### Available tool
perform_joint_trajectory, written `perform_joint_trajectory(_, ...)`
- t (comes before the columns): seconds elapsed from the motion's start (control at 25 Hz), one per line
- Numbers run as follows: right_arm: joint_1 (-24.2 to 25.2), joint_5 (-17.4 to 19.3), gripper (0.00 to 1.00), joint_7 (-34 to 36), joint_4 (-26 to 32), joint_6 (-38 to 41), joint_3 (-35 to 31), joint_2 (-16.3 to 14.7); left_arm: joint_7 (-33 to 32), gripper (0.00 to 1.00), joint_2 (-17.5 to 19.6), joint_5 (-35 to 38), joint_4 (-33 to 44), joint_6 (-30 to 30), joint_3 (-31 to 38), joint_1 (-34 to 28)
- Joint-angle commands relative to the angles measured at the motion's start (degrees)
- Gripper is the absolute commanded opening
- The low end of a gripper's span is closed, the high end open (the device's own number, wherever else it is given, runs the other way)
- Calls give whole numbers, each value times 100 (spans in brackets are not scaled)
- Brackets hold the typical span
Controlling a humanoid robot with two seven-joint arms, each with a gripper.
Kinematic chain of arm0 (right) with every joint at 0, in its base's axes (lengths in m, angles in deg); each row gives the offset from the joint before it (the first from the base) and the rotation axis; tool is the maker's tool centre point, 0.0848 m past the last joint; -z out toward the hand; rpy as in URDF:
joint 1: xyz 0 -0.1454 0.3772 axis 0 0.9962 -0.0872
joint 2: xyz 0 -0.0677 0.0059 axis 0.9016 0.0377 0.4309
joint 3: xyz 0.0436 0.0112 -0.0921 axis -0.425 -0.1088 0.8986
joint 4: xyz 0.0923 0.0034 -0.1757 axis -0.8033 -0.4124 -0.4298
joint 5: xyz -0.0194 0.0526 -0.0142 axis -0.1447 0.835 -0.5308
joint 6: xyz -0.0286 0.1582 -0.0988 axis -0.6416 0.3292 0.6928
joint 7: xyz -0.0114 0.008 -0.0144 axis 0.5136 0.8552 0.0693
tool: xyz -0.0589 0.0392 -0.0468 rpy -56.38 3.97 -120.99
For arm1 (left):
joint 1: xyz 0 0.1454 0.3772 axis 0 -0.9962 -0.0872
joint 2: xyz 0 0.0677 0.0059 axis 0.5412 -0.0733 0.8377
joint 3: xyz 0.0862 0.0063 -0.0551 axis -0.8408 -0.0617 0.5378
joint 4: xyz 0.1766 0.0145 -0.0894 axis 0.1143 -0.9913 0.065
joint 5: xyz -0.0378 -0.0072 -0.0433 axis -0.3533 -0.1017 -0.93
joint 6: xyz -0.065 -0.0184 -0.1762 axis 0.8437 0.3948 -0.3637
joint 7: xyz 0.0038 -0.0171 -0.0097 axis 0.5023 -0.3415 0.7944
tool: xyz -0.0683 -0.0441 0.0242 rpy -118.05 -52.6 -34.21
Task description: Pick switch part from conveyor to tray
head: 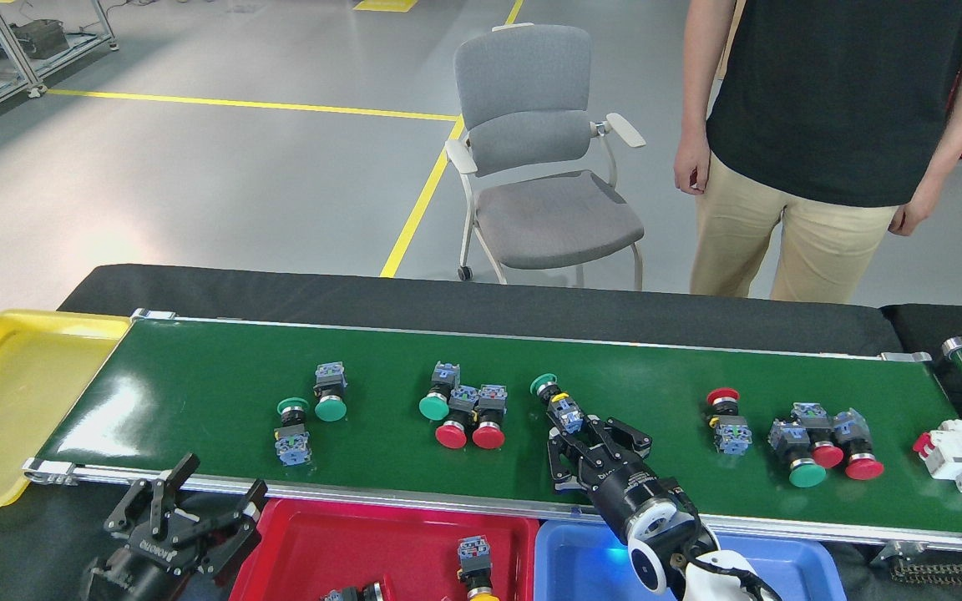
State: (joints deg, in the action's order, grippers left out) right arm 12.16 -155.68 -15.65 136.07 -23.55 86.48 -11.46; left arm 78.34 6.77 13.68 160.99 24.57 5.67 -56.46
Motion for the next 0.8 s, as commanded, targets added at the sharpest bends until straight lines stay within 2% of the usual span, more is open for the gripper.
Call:
perform_joint_trajectory(0.0,231,68,2,9,638,641,-36,-158,-217,100,30,-2,2,262,-21,81)
perform_joint_trajectory(0.08,644,191,4,0,1166,1388,-27,-220,-226,100,30,6,-104,280,-30,125)
perform_joint_trajectory(0.2,961,191,8,-44,1377,2346,17,-211,-244,100,30,6,-420,289,-30,327)
perform_joint_trajectory(0.28,1031,182,19,-254,1377,2812,219,-141,-244,100,48,6,-683,324,-30,581)
perform_joint_trajectory(0.32,1057,182,29,-334,1377,2847,325,-106,-244,100,65,6,-798,394,-30,670)
perform_joint_trajectory(0.36,1057,182,56,-430,1359,2838,421,-62,-244,100,74,6,-965,526,-30,801)
perform_joint_trajectory(0.4,1057,191,100,-527,1350,2830,430,-1,-244,100,74,15,-1132,649,-39,924)
perform_joint_trajectory(0.64,1031,208,100,-624,1341,2838,395,105,-209,97,118,24,-1510,710,-48,1188)
perform_joint_trajectory(0.68,1022,217,100,-624,1341,2838,351,105,-200,90,118,24,-1545,710,-65,1188)
perform_joint_trajectory(0.72,1005,217,100,-624,1341,2821,263,132,-182,72,127,33,-1563,710,-162,1188)
perform_joint_trajectory(0.76,1005,217,100,-624,1359,2725,70,219,-173,36,136,15,-1554,710,-267,1179)
